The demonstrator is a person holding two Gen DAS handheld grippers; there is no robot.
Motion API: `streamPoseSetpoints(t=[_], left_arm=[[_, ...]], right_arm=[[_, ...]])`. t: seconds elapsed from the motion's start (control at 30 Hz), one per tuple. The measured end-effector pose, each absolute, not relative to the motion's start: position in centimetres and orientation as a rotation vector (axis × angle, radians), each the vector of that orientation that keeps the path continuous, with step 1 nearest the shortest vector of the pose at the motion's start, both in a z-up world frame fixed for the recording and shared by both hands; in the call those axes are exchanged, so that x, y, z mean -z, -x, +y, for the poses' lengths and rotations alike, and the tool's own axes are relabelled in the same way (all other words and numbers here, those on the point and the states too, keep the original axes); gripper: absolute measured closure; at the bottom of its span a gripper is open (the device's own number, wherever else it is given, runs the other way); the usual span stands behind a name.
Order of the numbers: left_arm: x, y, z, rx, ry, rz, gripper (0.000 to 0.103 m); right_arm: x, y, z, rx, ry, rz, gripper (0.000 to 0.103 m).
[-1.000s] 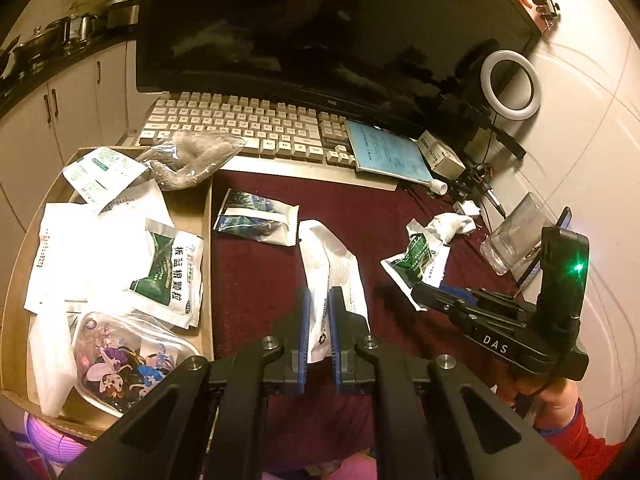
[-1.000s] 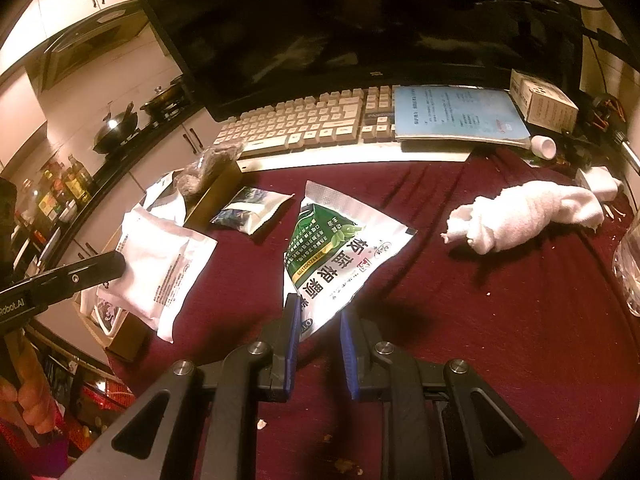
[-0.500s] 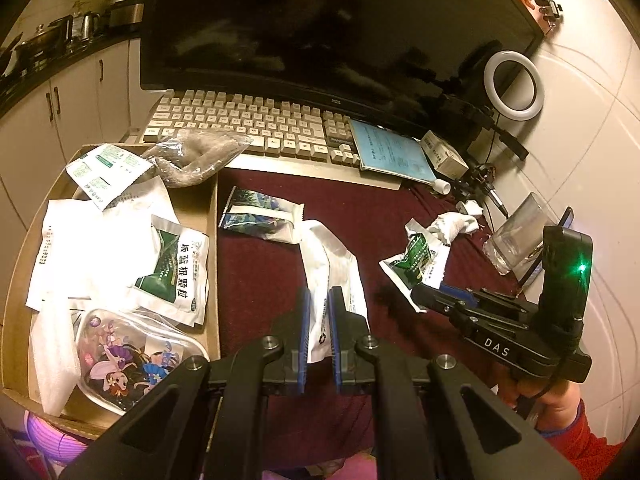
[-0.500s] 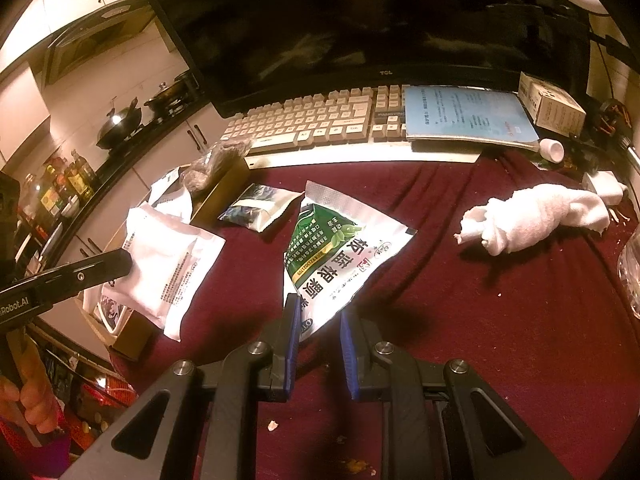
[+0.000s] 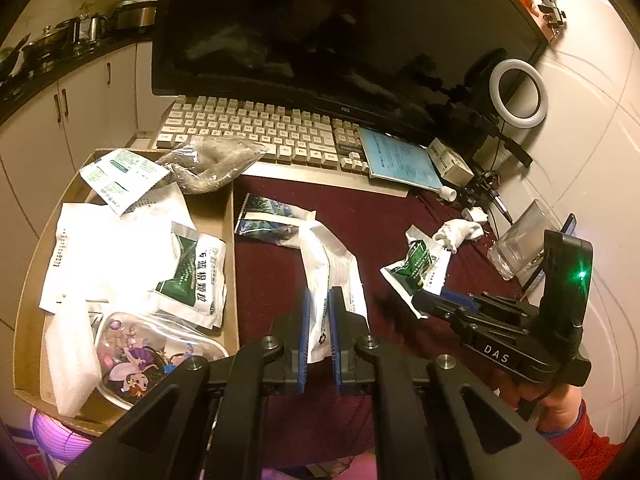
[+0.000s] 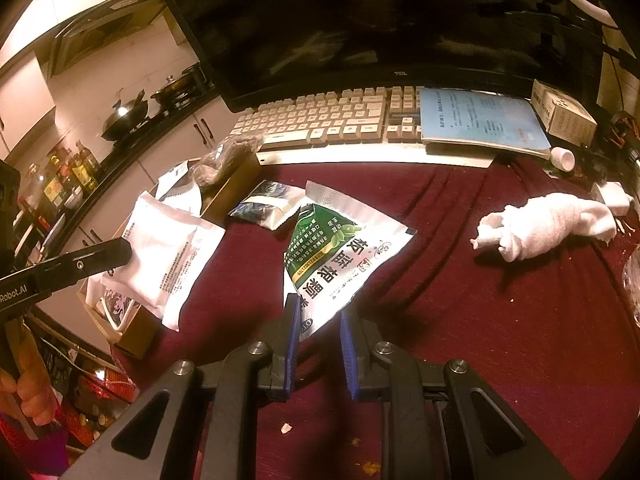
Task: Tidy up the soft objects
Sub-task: 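Lift the paper packet and green sachet and carry both toward the tray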
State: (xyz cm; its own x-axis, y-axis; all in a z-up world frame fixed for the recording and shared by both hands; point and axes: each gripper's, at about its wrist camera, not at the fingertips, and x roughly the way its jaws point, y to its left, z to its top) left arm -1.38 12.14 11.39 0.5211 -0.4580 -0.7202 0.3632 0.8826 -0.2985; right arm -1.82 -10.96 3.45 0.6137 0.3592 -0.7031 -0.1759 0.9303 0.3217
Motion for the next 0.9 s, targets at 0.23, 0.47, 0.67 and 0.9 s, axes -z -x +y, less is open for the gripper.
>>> streamPoseSetpoints(t=[0.23, 0.47, 0.67, 0.9], left_arm=[[-11.8, 1.3, 12.7, 0.477, 0.121, 0.888, 0.094], [-12.1, 1.4, 13.4, 0.460, 0.126, 0.878, 0.094], [-12.3, 1.5, 14.1, 0.440, 0.137, 0.871, 0.094], [-12.7, 1.6, 14.8, 0.425, 0.149, 0.857, 0.094]], right_arm=[[-3.5, 1.7, -10.5, -0.323, -0.221, 0.861, 0.083], [-3.6, 1.7, -10.2, -0.329, -0.219, 0.860, 0.083], [-3.5, 1.7, -9.9, -0.334, -0.219, 0.863, 0.083], [-3.8, 1.5, -9.4, -0.350, -0.211, 0.859, 0.083]])
